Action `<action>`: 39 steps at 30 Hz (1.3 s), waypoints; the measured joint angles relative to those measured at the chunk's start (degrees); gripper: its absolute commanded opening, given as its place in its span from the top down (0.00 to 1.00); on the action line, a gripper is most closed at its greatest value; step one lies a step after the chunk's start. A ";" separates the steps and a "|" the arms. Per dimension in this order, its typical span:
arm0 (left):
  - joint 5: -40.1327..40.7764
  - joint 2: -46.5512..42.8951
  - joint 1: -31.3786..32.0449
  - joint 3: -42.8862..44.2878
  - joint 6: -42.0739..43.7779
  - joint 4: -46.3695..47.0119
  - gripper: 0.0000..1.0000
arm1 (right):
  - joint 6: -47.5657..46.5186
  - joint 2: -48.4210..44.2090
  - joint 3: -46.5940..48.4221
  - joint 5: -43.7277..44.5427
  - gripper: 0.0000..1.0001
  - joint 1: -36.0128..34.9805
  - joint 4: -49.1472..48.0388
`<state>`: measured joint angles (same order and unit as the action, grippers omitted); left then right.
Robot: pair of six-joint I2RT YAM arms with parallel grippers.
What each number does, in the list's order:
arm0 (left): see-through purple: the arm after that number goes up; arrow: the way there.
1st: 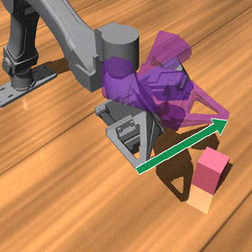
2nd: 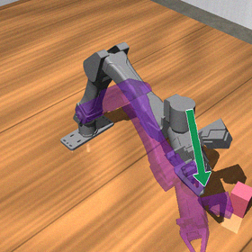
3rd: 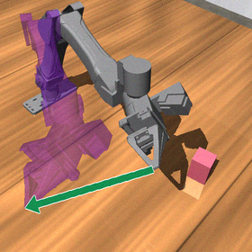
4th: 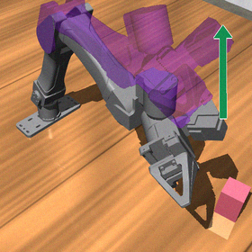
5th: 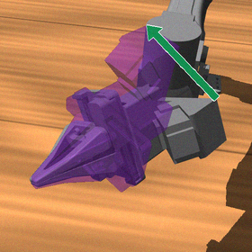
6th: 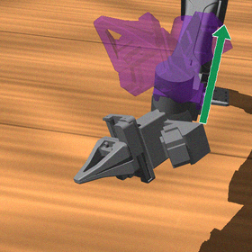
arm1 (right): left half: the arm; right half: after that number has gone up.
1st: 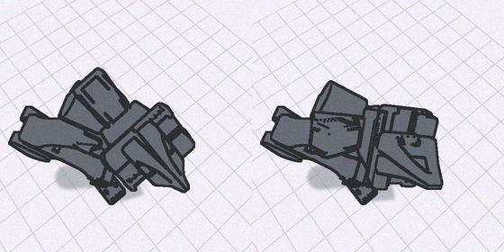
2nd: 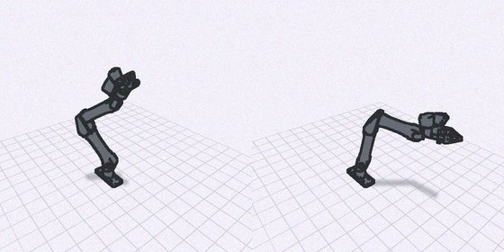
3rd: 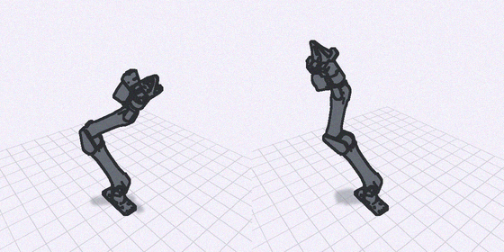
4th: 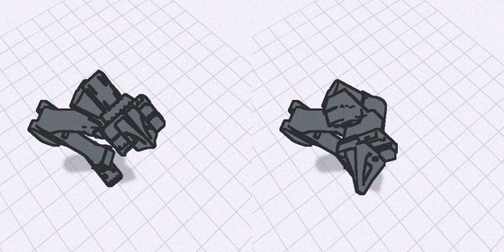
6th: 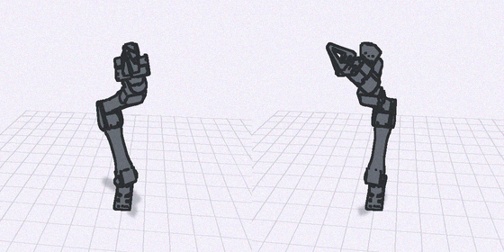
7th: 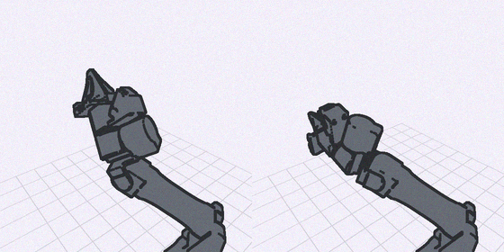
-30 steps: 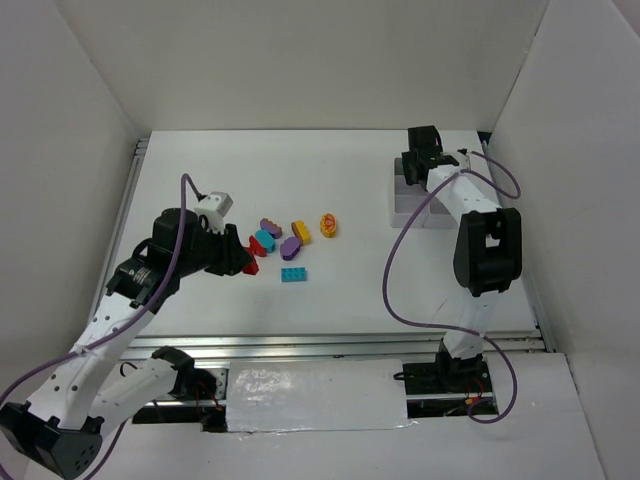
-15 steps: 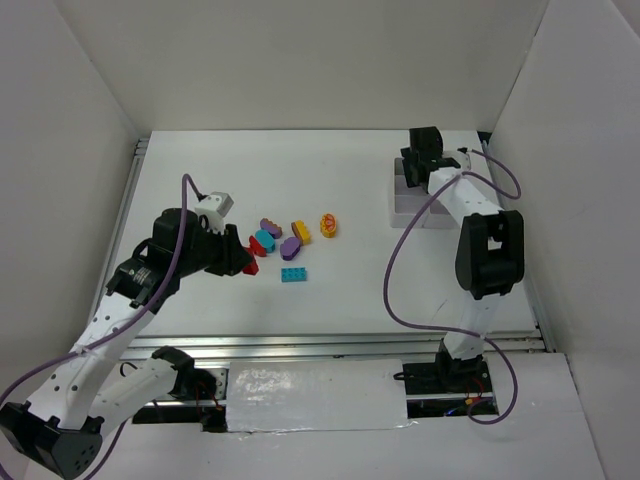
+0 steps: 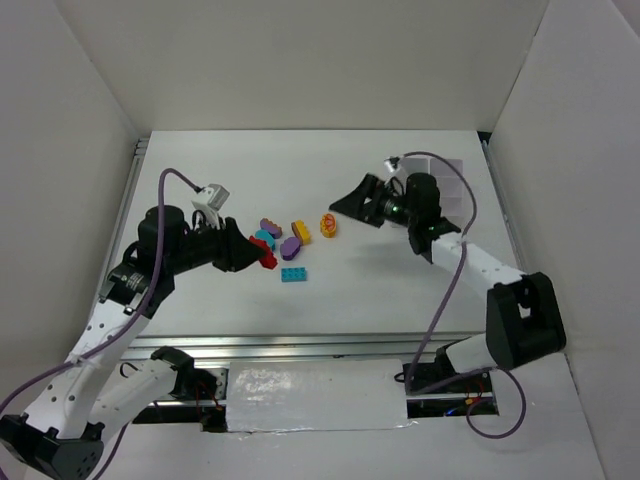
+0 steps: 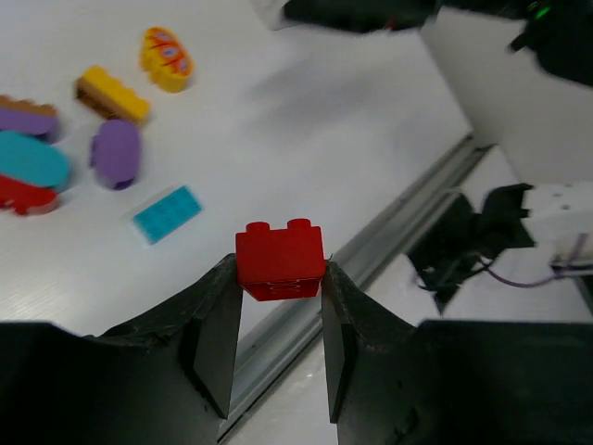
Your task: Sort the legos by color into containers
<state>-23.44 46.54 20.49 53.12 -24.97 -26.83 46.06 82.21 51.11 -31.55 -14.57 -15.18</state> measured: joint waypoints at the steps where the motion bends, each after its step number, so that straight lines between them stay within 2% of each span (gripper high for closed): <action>1: -2.56 0.22 -0.02 0.00 -1.11 1.66 1.00 | -2.29 -1.73 -2.32 -3.78 0.00 -2.43 -1.55; 6: -16.98 2.29 -0.07 0.00 -8.81 12.90 1.00 | -11.06 -12.55 -9.35 -15.96 0.00 -19.39 -6.29; 9: -24.52 3.67 -0.07 -0.09 -14.36 20.37 1.00 | -8.85 -17.07 -12.81 -21.42 0.01 -20.87 -17.73; 12: -29.40 4.26 -0.07 -0.09 -17.70 25.68 1.00 | -5.42 -16.59 -13.09 -25.42 0.04 -21.03 -26.75; 16: -32.22 4.59 -0.04 -0.07 -18.84 26.49 1.00 | -4.48 -15.13 -12.24 -26.95 0.07 -23.96 -29.20; 20: -32.89 4.94 0.20 -0.07 -18.69 25.86 1.00 | -4.81 -13.68 -9.86 -25.86 0.16 -26.58 -28.37; 28: -33.90 5.11 1.11 -0.07 -18.32 25.49 1.00 | -2.23 -11.87 -7.91 -22.05 0.46 -27.39 -29.86; 30: -33.64 5.11 1.22 -0.09 -17.53 25.38 1.00 | -1.49 -11.10 -7.67 -22.45 0.62 -27.67 -30.18; 31: -33.62 5.20 1.18 -0.09 -17.18 25.35 1.00 | -1.11 -10.84 -7.41 -22.45 0.73 -27.82 -30.21; 32: -33.46 5.20 1.20 -0.07 -16.74 25.51 1.00 | -0.42 -10.62 -7.30 -22.23 0.99 -27.93 -29.99; 33: -33.18 5.14 1.20 -0.07 -16.09 25.40 0.99 | -0.24 -10.34 -7.23 -22.25 1.00 -27.93 -29.86; 34: -33.18 5.11 1.18 -0.02 -15.91 24.92 0.94 | -0.11 -10.12 -7.17 -22.23 1.00 -27.93 -29.83; 35: -32.81 5.18 1.16 0.00 -15.52 24.59 0.76 | 0.15 -9.97 -7.17 -22.08 1.00 -27.93 -29.68; 36: -32.22 5.18 1.20 0.04 -15.13 23.85 0.25 | 0.24 -9.81 -7.17 -22.03 1.00 -27.93 -29.62; 37: -31.28 5.20 1.18 0.33 -14.05 22.64 0.01 | 0.17 -9.64 -7.17 -21.94 1.00 -27.93 -29.59; 39: -26.40 5.53 1.51 2.08 -13.73 18.10 0.01 | -0.74 -9.16 -7.15 -21.07 1.00 -28.06 -28.81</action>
<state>-49.84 52.07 22.00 55.20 -38.70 -8.73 45.32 73.06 43.97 -52.62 -42.63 -43.99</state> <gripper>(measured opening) 0.930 0.435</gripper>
